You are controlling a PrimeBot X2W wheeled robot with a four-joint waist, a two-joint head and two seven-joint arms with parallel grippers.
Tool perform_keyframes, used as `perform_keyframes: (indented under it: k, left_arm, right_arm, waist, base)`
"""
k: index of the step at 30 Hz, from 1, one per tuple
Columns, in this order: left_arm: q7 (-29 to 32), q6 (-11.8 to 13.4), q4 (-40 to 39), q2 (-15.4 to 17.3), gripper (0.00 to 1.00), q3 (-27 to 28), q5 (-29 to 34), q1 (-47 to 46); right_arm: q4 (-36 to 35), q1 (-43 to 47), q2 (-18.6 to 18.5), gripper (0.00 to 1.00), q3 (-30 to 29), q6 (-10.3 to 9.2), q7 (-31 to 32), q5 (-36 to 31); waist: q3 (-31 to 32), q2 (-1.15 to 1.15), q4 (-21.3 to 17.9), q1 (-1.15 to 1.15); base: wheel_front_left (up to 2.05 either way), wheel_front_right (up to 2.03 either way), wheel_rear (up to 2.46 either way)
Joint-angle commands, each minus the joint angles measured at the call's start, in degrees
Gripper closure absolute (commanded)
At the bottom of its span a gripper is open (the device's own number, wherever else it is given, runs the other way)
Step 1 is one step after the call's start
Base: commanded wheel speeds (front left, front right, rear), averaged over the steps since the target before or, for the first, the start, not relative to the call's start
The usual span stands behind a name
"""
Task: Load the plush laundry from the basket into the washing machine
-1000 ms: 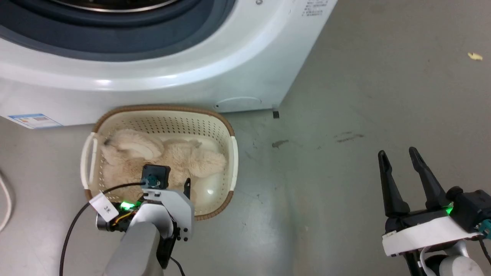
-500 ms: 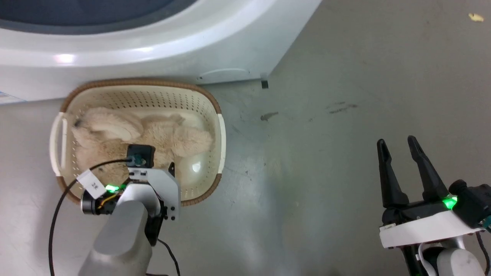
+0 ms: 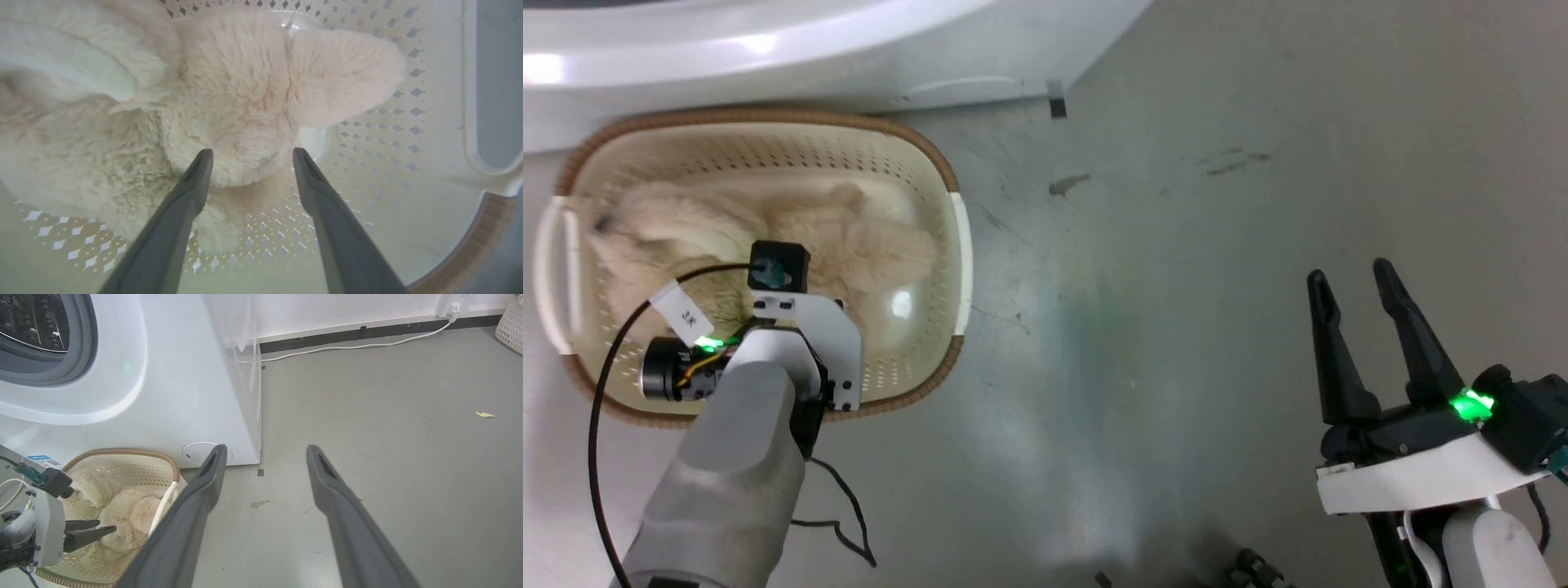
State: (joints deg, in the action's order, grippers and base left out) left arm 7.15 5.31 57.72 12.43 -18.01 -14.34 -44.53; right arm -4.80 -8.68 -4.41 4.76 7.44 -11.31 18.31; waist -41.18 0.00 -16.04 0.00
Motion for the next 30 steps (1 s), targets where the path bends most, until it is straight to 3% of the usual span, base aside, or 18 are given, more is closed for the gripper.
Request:
perform_keyframes:
  k: [1,7,13,23,24,25,26,30]
  left_arm:
    - [0.62,-0.12,1.83,0.63,0.0,-0.85,-0.65,-2.18]
    - [0.44,0.72,5.32,1.81,0.0,-2.28,-1.59,-6.05]
    - [-1.1,3.62,8.57,2.77,0.0,-3.35,-2.6,-10.17]
    - [-2.38,5.02,14.39,4.65,0.0,-5.76,-4.38,-15.86]
    - [-2.55,4.83,14.99,4.7,0.09,-5.8,-4.83,-16.27]
    - [-2.72,4.61,15.58,4.66,0.68,-5.96,-5.19,-16.66]
    - [-2.95,4.17,15.63,4.35,1.0,-6.08,-5.32,-16.45]
    - [-3.29,3.03,15.75,3.8,1.0,-6.04,-6.13,-14.76]
  right_arm:
    - [-0.54,-1.4,-0.39,0.0,0.65,0.04,-0.81,0.78]
    - [-0.86,-2.54,-0.29,0.0,1.56,0.04,-1.53,2.59]
    - [-1.15,-3.87,-0.42,0.0,0.89,0.04,-2.25,3.89]
    - [-1.37,-5.72,-0.67,0.0,1.1,0.04,-3.44,6.12]
    - [-1.2,-5.8,-0.65,0.0,1.07,0.04,-3.56,6.2]
    - [-1.04,-5.86,-0.6,0.0,0.95,0.05,-3.68,6.35]
    - [-0.85,-5.81,-0.55,0.0,0.82,0.05,-3.69,6.32]
    - [-0.47,-5.41,-0.71,0.0,0.52,0.05,-3.69,5.92]
  waist:
    - [-1.78,0.0,-0.91,0.0]
    - [-5.09,0.0,-2.26,0.0]
    - [-8.41,0.0,-3.55,0.0]
    - [-13.65,0.0,-5.69,0.0]
    - [-14.05,0.0,-5.83,0.0]
    - [-14.4,0.0,-5.92,0.0]
    - [-14.2,0.0,-5.85,0.0]
    - [-12.54,0.0,-5.37,0.0]
  base:
    - [0.0,0.0,0.0]
    - [0.0,0.0,0.0]
    - [0.0,0.0,0.0]
    - [0.0,0.0,0.0]
    - [0.0,0.0,0.0]
    - [0.0,0.0,0.0]
    - [0.0,0.0,0.0]
    - [0.0,0.0,0.0]
